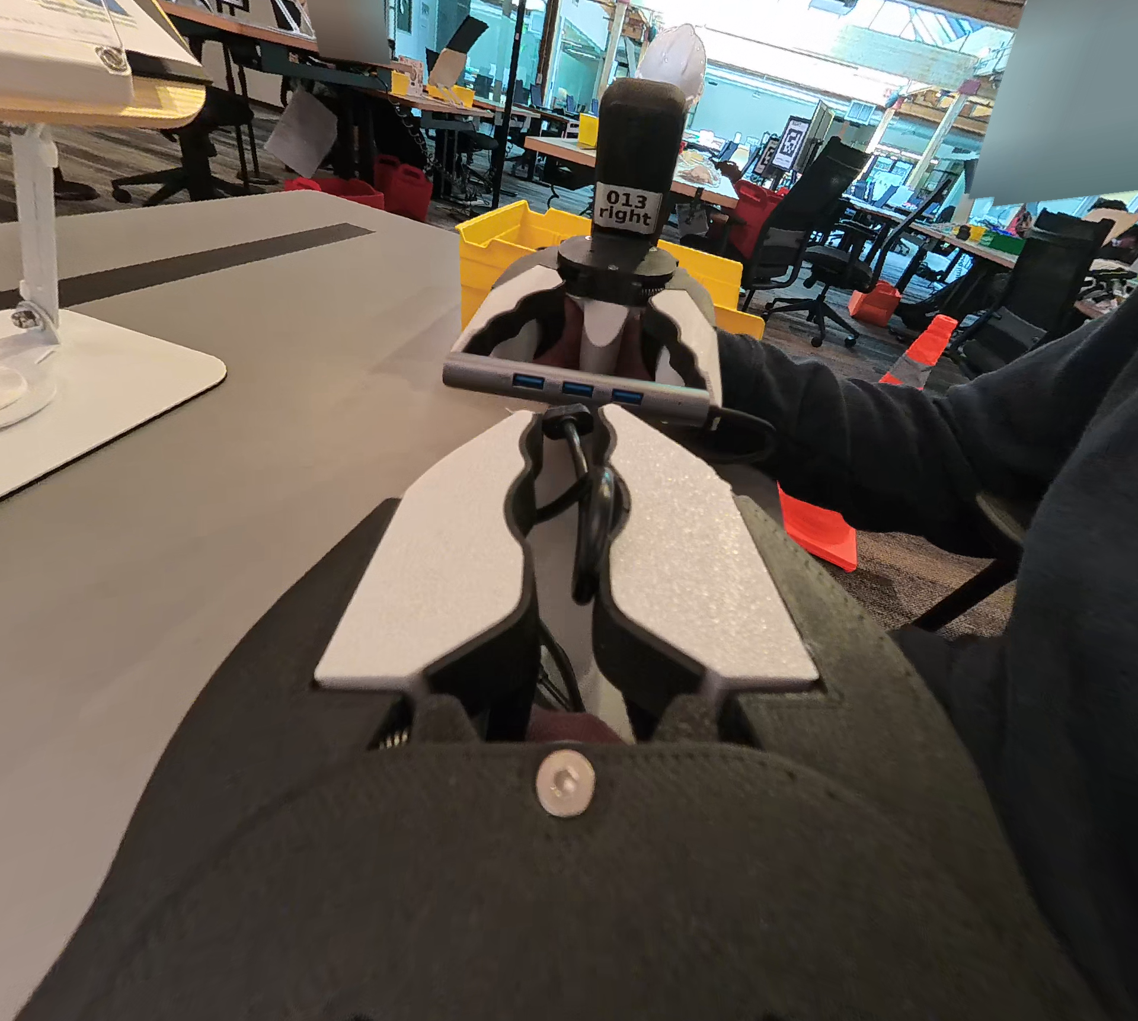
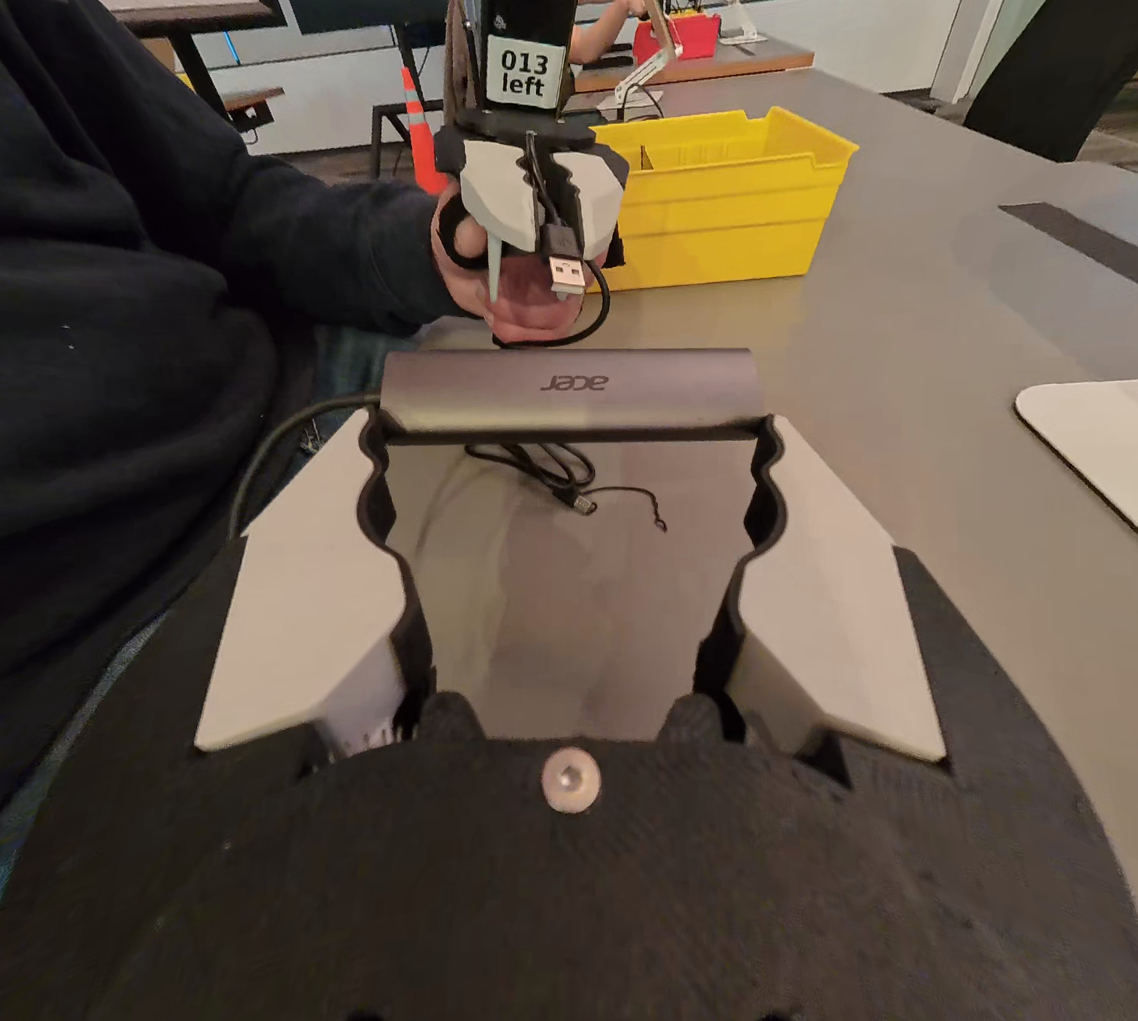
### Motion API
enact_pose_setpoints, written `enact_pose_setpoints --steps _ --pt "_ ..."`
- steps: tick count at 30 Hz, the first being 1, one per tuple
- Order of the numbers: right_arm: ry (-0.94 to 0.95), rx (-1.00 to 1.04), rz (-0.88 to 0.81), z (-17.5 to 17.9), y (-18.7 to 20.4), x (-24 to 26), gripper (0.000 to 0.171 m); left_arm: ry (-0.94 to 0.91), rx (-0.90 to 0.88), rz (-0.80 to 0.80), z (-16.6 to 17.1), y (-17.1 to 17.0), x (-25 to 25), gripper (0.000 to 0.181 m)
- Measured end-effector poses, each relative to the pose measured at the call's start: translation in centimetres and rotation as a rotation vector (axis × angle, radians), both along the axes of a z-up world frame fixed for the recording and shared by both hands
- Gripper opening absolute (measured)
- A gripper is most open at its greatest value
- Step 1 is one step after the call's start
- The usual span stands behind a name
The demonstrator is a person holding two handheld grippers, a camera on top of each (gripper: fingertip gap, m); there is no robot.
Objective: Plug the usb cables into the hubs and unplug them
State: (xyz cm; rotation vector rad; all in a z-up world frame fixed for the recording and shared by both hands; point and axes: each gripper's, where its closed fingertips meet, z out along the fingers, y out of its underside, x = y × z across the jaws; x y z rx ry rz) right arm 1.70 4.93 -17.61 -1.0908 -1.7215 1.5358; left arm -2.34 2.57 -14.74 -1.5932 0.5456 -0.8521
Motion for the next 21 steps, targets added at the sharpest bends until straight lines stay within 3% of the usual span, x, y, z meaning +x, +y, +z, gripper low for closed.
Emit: enact_pose_setpoints --steps 21 --pt "-0.007 -0.092 0.051 0.8 -0.9 -1.3 0.116 -0.041 0.043 -0.024 0.7 0.1 0.6 0.015"
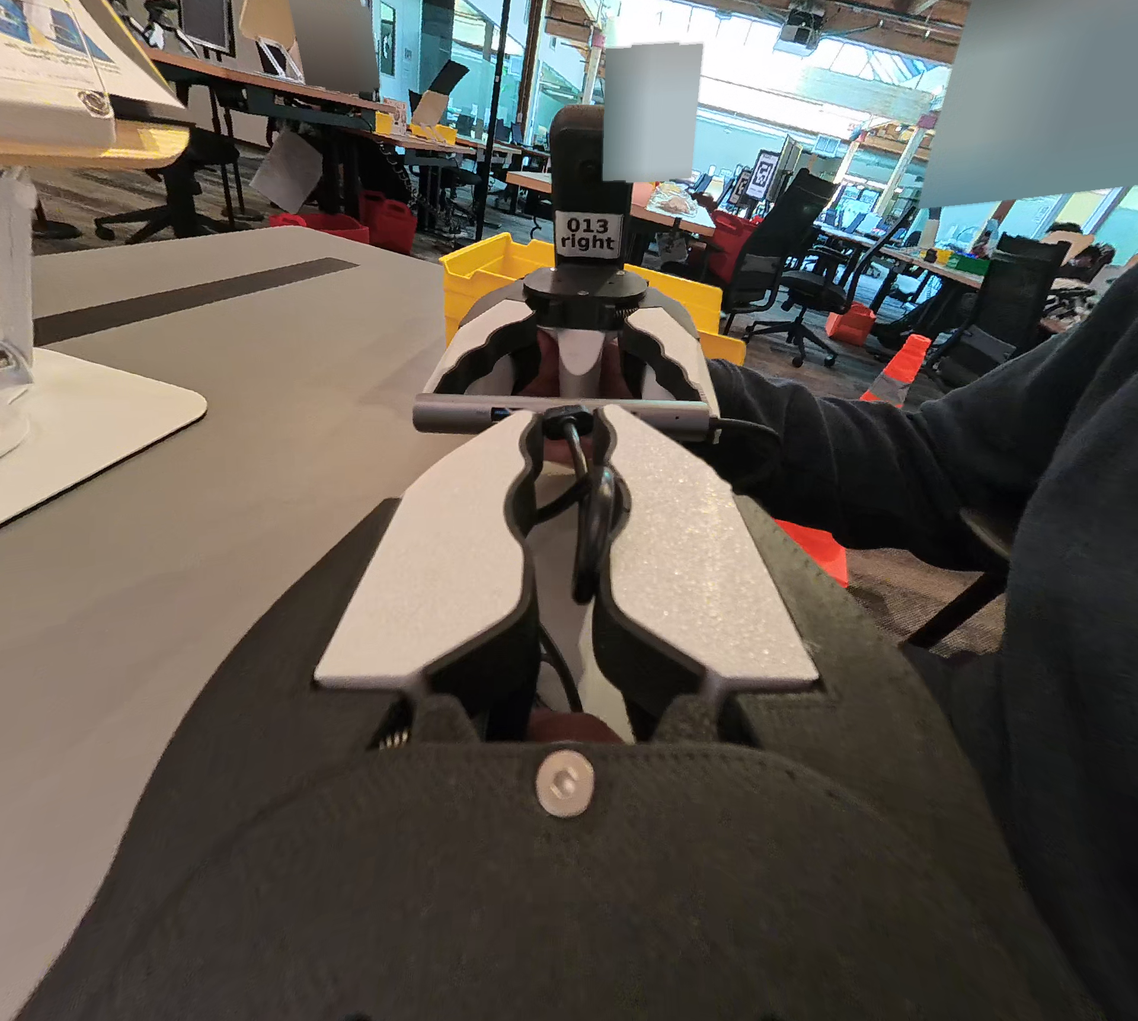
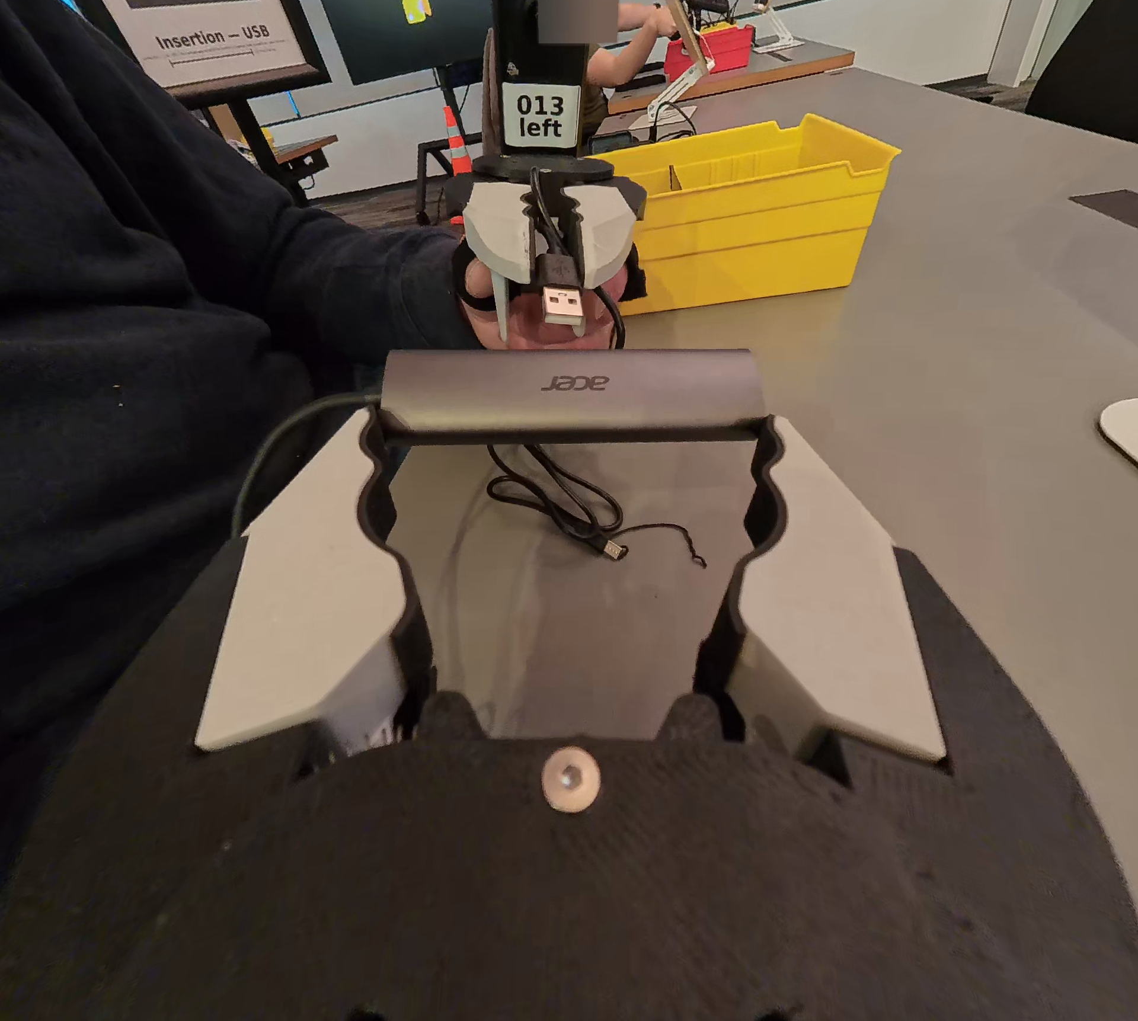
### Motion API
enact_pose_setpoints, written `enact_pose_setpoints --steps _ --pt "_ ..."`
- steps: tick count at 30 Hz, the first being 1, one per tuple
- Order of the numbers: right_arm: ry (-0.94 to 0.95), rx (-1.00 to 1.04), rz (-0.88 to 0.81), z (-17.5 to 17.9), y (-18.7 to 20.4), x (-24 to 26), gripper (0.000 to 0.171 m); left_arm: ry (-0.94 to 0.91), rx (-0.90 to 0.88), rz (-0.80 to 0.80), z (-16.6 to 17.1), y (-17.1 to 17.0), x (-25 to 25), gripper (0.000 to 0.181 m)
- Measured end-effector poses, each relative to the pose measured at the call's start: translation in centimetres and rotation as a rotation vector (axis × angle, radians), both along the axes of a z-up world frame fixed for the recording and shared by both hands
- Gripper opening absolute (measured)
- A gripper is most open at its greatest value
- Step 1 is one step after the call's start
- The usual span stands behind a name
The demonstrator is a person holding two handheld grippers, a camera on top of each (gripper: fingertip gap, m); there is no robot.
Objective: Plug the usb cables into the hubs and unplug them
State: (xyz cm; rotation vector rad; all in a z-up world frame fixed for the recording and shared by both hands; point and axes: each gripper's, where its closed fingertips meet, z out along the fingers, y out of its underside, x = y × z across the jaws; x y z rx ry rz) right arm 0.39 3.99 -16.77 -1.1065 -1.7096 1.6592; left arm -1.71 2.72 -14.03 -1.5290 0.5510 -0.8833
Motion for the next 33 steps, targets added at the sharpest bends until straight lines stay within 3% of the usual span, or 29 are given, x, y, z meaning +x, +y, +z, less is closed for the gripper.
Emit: enact_pose_setpoints --steps 20,33 --pt "0.026 -0.048 0.01 -0.2 -0.1 -0.4 0.116 -0.055 -0.022 -0.045 -0.7 -0.1 0.5 0.015" --pt "0.021 -0.048 0.028 -0.4 -0.5 -0.4 0.116 0.002 -0.022 -0.041 -1.1 0.1 0.4 0.015"
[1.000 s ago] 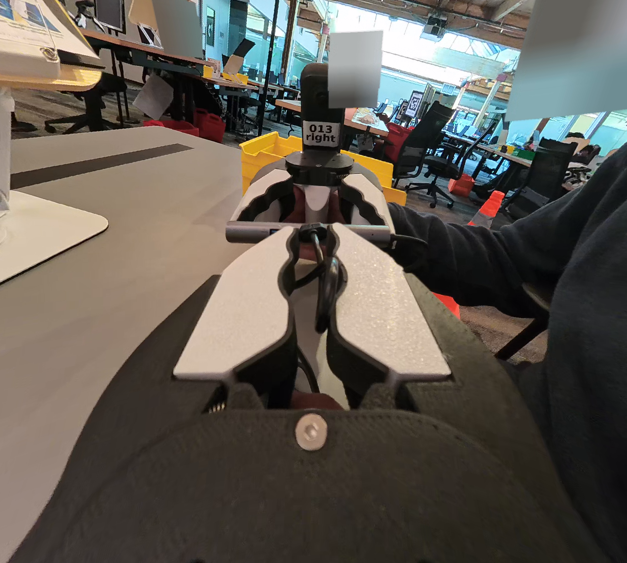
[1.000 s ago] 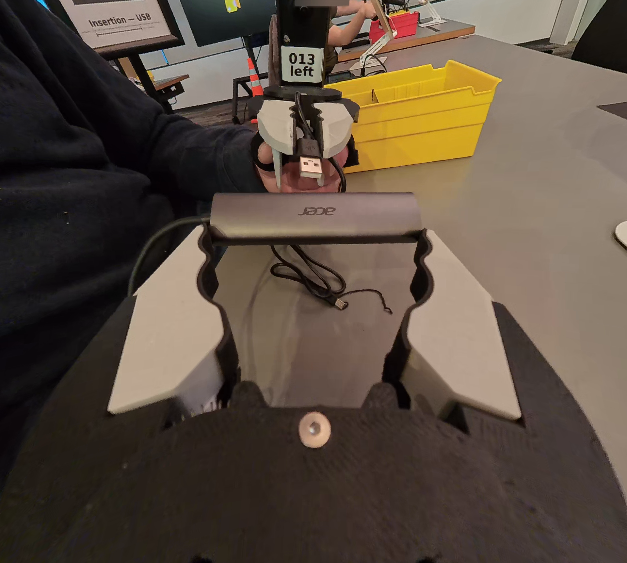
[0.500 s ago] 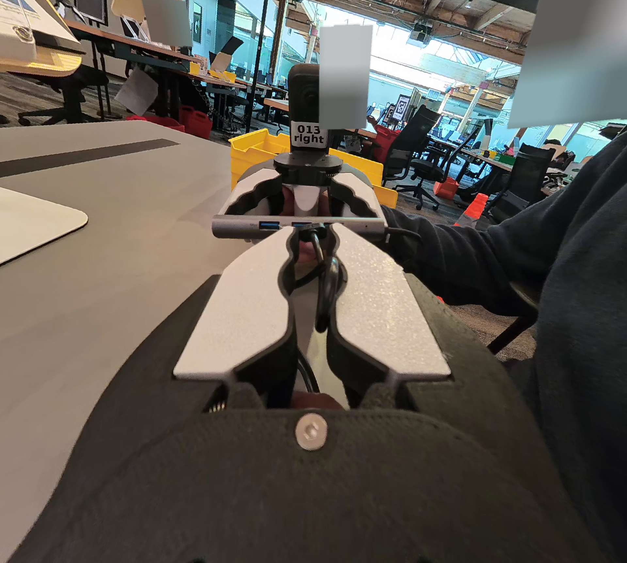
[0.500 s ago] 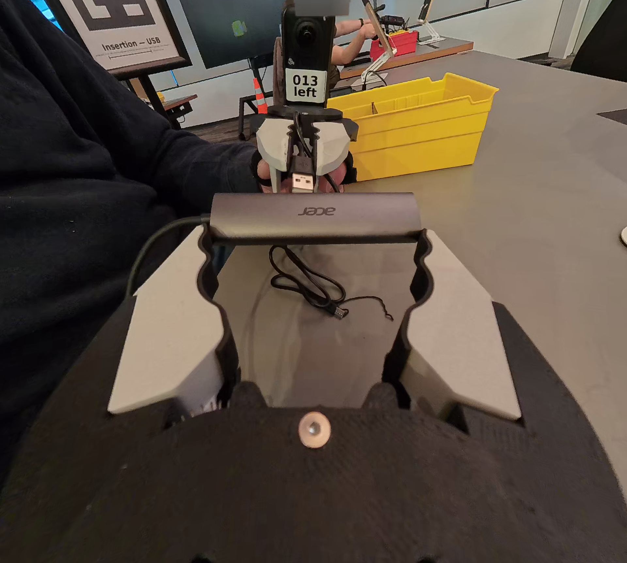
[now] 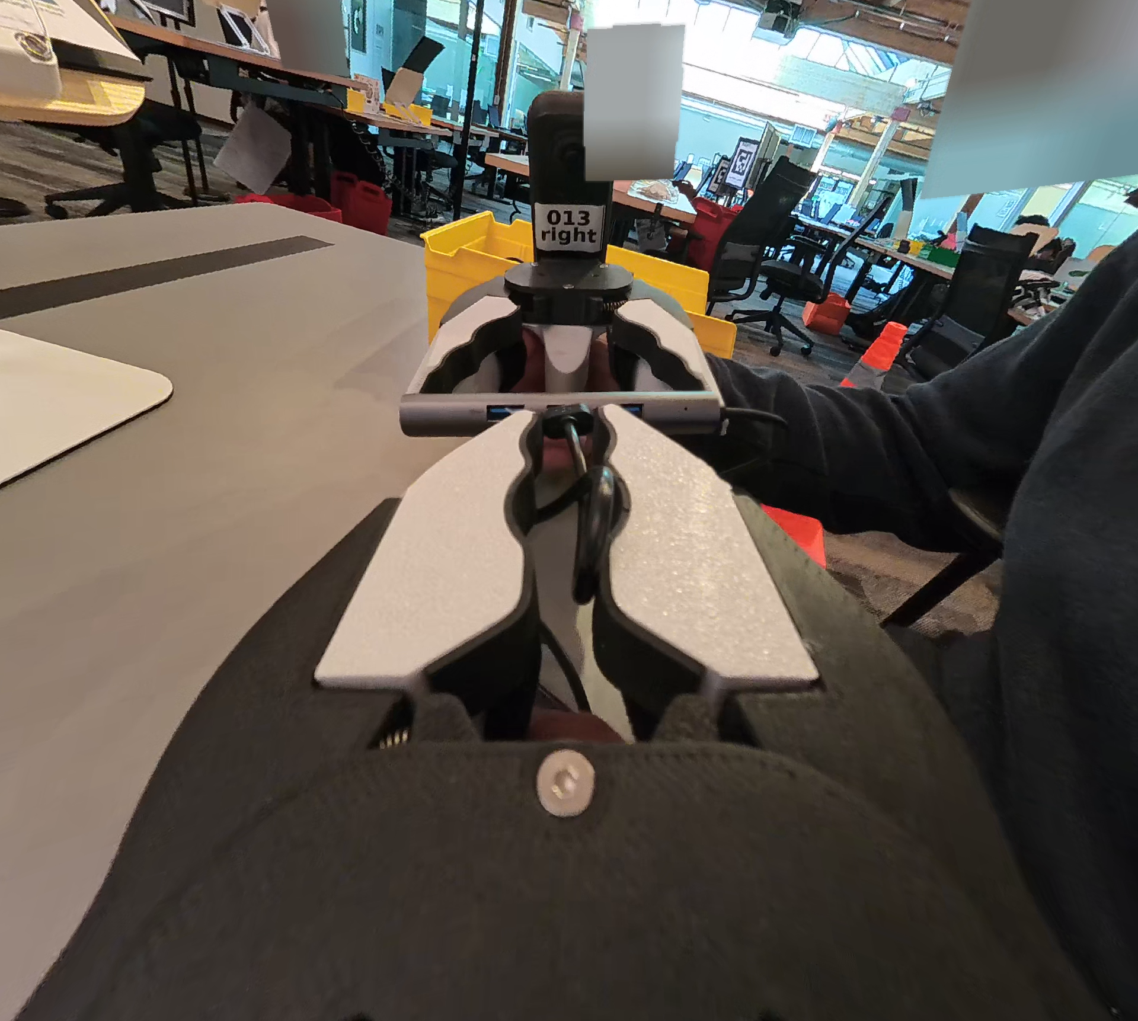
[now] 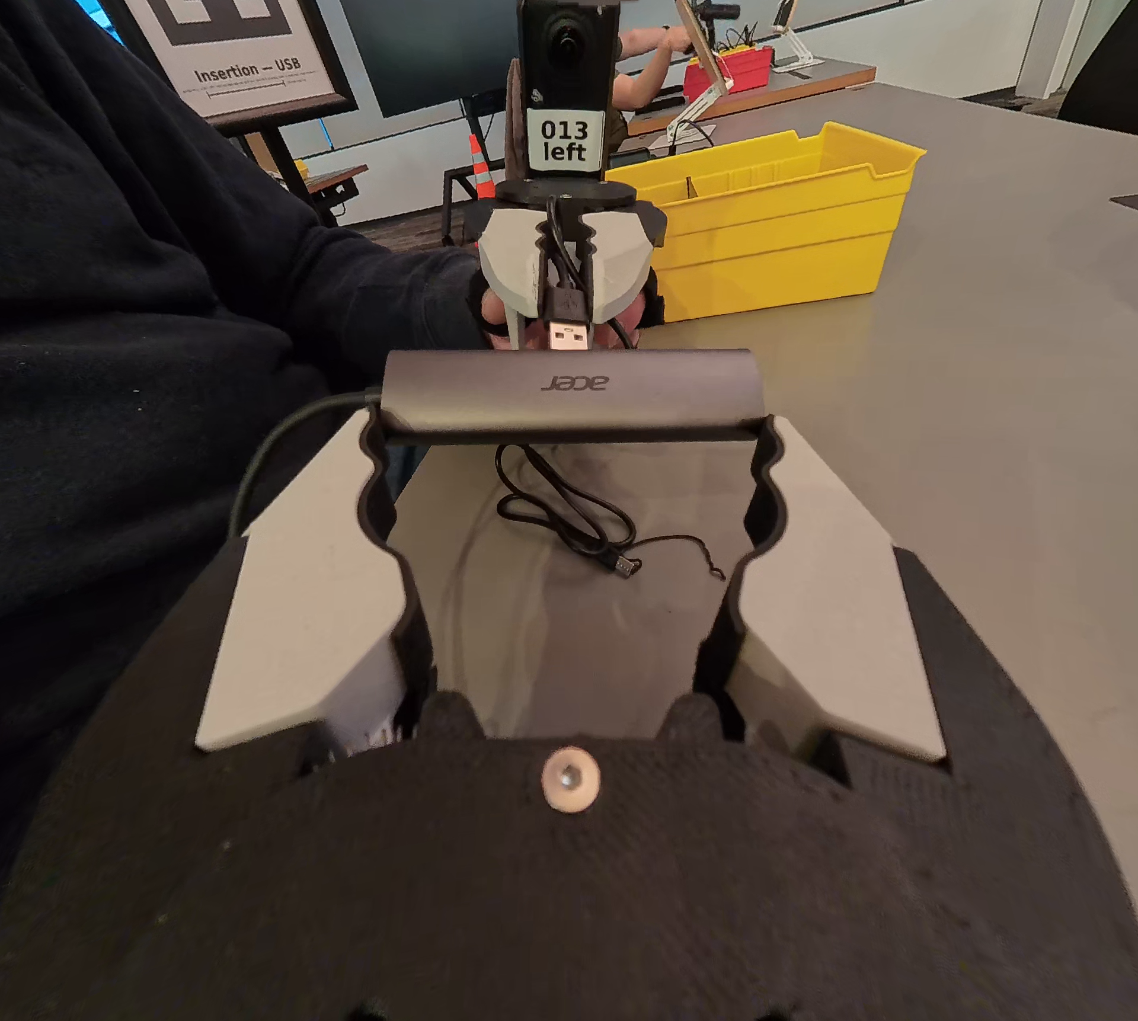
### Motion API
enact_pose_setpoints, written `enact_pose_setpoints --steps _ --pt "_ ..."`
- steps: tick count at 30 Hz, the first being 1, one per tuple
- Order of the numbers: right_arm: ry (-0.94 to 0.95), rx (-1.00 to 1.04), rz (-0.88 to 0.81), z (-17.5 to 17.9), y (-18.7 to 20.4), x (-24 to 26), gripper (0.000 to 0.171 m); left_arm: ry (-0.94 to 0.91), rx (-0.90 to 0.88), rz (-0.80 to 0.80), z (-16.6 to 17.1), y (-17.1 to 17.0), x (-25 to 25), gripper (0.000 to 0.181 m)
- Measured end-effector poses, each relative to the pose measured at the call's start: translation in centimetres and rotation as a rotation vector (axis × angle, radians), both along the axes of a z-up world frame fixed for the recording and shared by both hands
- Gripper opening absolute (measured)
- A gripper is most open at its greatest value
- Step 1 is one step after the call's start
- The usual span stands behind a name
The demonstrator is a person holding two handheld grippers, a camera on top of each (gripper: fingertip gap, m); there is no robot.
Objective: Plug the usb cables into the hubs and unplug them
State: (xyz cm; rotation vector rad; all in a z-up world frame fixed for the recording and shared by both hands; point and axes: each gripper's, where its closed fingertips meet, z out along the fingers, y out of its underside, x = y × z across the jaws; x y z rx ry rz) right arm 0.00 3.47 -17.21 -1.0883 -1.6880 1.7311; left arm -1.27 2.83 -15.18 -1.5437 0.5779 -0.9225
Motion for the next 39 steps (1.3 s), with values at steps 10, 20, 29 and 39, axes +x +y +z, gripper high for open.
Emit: enact_pose_setpoints --steps 10,20,29,39 --pt "-0.02 0.0 0.031 -0.4 -0.4 0.2 0.116 0.078 0.009 -0.031 -0.4 -0.4 0.2 0.015" --pt "-0.038 -0.008 0.058 -0.6 -0.8 0.4 0.116 0.14 0.022 -0.049 -0.8 -0.6 0.6 0.015" --pt "-0.052 0.009 0.046 -1.0 -0.6 0.3 0.116 0.149 0.02 -0.032 -1.2 -0.4 0.5 0.015" --pt "-0.056 0.009 0.047 -1.2 -0.5 0.2 0.116 0.125 0.009 -0.028 -1.5 -0.4 0.5 0.016"
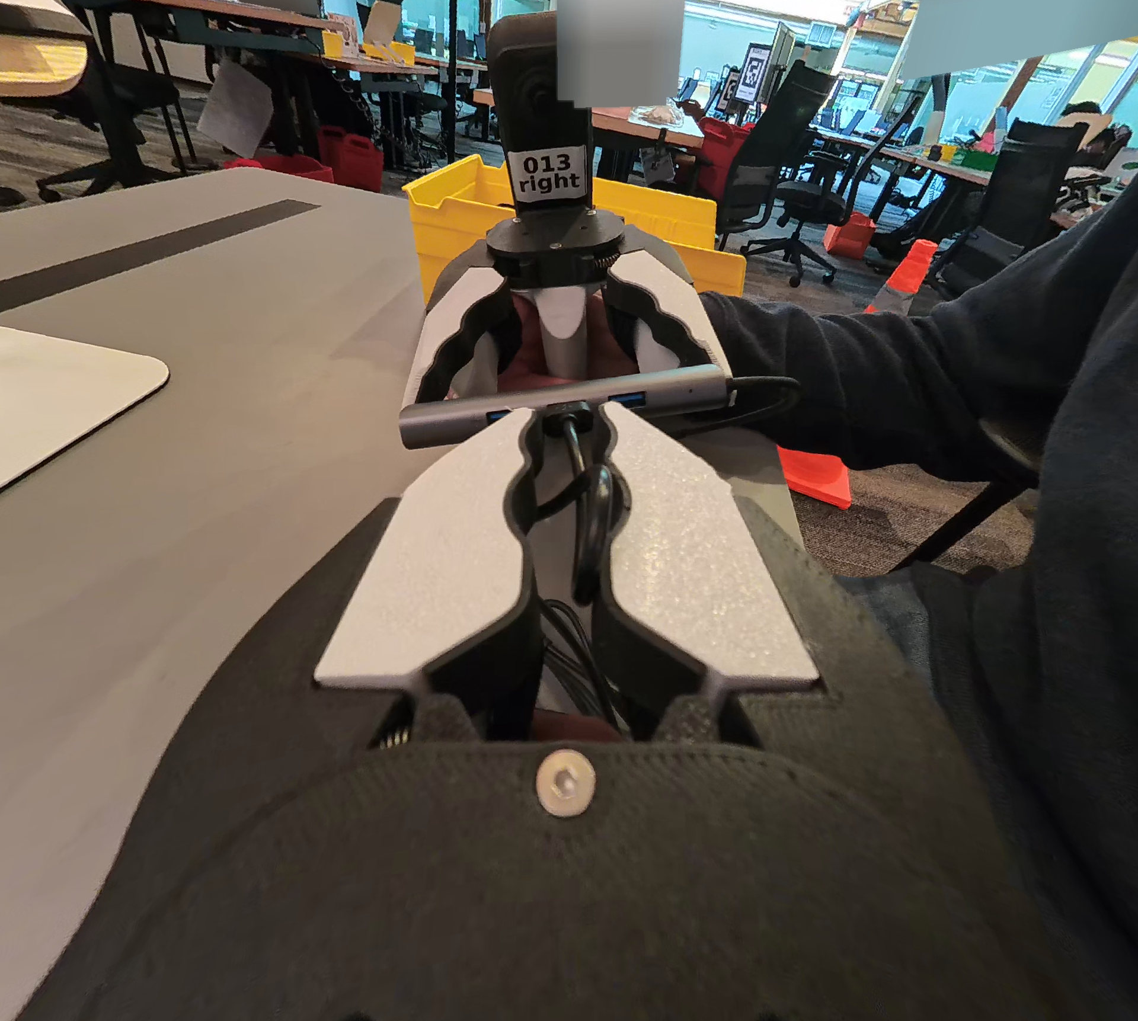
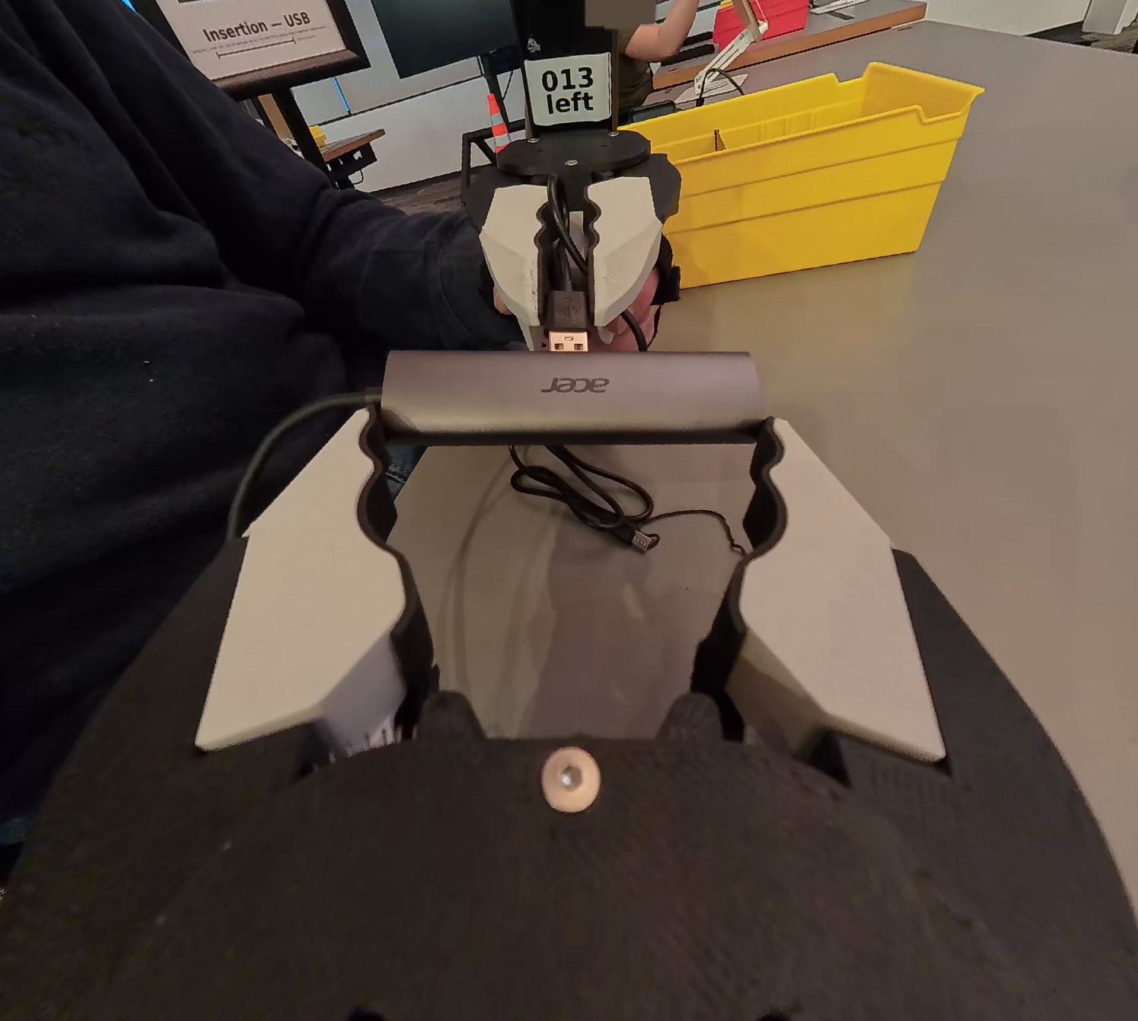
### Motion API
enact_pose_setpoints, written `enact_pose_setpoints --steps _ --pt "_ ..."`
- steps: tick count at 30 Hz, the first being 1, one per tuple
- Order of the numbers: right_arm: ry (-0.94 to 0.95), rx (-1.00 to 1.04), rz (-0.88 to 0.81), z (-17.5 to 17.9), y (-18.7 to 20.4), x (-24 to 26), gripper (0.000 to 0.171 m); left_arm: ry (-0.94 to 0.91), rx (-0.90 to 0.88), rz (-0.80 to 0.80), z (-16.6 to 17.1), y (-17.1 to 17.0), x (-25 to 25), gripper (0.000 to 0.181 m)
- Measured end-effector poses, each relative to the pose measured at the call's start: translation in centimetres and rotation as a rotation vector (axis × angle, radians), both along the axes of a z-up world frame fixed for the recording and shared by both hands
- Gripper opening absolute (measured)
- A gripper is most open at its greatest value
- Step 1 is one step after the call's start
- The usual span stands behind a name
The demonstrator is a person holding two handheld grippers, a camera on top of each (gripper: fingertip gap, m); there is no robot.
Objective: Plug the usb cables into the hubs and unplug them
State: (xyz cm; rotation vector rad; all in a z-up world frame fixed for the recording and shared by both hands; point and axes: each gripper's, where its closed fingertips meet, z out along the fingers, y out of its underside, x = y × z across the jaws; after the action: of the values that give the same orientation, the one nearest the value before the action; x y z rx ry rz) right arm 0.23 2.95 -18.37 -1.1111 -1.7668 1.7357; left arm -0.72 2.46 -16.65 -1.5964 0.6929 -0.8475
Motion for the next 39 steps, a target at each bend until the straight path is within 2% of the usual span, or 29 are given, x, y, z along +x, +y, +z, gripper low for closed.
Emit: enact_pose_setpoints --steps 16,19,21,23,27,31,39 --pt "-0.009 0.014 -0.002 -0.2 -0.1 -0.3 0.115 0.032 0.001 0.002 -0.5 0.1 0.3 0.015" --pt "0.01 0.024 -0.033 0.4 0.2 -0.5 0.115 0.018 0.01 0.024 0.2 0.4 0.1 0.015" --pt "0.018 0.043 -0.08 1.1 0.6 -0.6 0.115 0.023 0.037 0.065 0.9 0.7 -0.3 0.025" --pt "0.02 0.079 -0.151 2.0 1.4 -0.6 0.116 0.018 0.069 0.085 2.0 0.7 -0.8 0.027" --pt "0.025 0.161 -0.33 5.5 3.5 0.2 0.116 -0.025 0.111 0.143 3.8 0.8 -2.6 0.028" --pt "0.045 0.259 -0.553 11.3 6.7 2.9 0.116 -0.068 0.121 0.181 4.4 0.7 -4.0 0.025" --pt "0.12 0.359 -0.987 21.4 16.4 15.0 0.116 -0.039 0.114 0.205 3.8 0.4 -4.5 0.023"
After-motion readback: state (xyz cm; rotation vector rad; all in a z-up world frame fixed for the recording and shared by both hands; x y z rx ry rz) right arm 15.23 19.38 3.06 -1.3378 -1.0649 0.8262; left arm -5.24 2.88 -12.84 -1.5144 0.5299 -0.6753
